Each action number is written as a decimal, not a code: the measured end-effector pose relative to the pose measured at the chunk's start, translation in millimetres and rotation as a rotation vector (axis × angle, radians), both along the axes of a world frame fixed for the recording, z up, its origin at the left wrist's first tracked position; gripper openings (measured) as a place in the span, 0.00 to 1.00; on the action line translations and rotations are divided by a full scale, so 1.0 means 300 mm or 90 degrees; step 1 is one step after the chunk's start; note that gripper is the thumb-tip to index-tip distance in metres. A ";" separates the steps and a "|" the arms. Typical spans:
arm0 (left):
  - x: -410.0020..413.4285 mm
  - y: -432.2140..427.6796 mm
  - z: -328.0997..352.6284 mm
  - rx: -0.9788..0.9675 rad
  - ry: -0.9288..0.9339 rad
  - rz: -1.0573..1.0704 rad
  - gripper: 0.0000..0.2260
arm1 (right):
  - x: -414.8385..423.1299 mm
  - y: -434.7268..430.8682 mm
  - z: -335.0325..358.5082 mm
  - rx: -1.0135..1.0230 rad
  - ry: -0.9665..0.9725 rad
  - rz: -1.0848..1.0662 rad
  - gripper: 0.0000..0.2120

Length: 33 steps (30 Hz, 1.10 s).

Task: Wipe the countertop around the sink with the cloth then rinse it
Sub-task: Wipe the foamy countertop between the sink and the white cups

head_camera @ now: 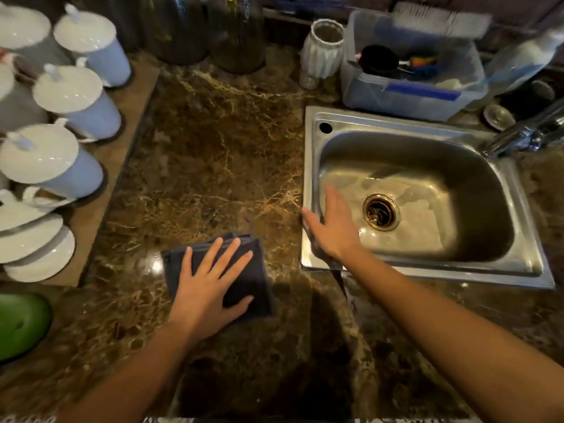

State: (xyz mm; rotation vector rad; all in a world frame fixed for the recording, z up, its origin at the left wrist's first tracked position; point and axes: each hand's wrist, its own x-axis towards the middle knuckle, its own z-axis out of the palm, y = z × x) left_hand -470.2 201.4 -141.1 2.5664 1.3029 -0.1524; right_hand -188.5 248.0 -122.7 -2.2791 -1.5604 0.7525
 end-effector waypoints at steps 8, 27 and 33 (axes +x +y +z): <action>-0.094 0.425 -0.017 0.015 -0.009 0.108 0.34 | -0.119 0.207 -0.094 0.021 -0.046 -0.078 0.34; 0.123 0.865 -0.036 0.042 0.021 0.165 0.32 | -0.113 0.213 -0.116 0.079 -0.061 -0.073 0.28; 0.119 0.433 -0.028 0.043 -0.005 0.170 0.33 | -0.104 0.216 -0.123 0.068 -0.038 -0.086 0.28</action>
